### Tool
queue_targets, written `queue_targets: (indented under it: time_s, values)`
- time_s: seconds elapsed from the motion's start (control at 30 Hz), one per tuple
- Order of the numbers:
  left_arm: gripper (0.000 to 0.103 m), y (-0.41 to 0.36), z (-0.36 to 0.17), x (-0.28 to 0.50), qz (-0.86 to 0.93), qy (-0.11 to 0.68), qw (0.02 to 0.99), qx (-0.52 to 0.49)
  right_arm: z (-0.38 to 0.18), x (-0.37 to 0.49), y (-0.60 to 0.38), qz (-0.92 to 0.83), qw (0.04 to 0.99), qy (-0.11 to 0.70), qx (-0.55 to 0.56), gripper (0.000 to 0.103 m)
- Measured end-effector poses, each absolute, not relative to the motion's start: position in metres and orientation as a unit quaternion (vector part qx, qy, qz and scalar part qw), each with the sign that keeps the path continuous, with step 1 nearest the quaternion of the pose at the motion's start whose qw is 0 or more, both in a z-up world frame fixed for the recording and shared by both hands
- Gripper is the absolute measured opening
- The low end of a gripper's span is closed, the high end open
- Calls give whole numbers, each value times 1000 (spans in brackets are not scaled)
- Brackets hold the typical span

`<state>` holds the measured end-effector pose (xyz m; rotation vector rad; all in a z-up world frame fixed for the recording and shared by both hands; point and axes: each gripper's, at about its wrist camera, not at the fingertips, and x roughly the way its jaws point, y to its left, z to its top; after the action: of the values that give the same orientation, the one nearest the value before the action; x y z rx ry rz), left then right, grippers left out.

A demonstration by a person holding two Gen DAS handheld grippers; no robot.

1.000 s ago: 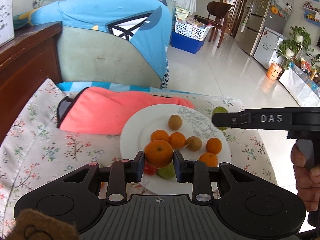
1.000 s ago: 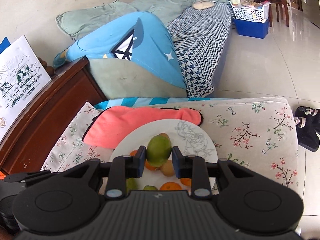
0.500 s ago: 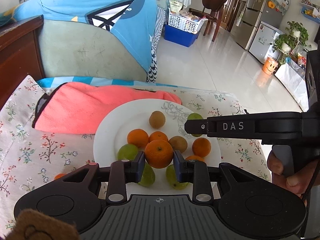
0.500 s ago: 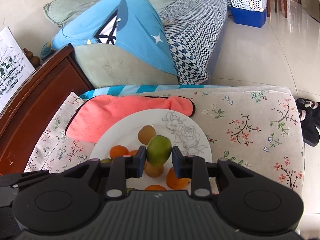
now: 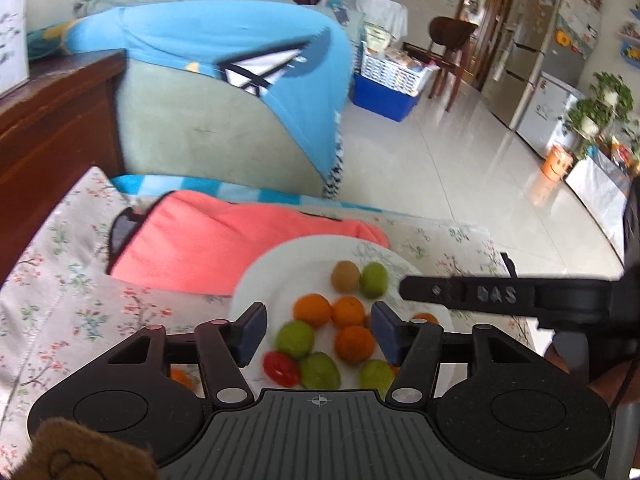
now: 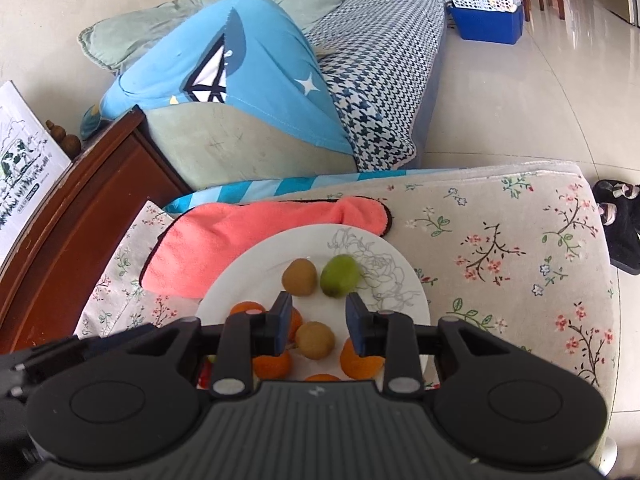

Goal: Organize fruits
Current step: 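Open the left gripper onto the plate while the right gripper releases the green fruit, then withdraw both tools and move them toward the last orange and kiwi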

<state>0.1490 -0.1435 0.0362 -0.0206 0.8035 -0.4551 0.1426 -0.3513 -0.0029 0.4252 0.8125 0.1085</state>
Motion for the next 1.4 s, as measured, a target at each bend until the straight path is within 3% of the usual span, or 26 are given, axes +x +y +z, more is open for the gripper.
queue_targets:
  time_s: [0.3,0.5,1.1,1.4]
  values:
    - [66,-107,51,152,-174,381,908,31,9,128,-328,86,899,386,185,32]
    - [76,-87,54,150,-157,379,911,42,12,115,-296,124,901,386,153,32]
    - [77,-60,19,160,-116,440,885,100,-19,102,-203,215,884,414,43,32]
    - [77,-47,8,175,-101,467,876,60,-33,113,-189,206,885,418,20,35]
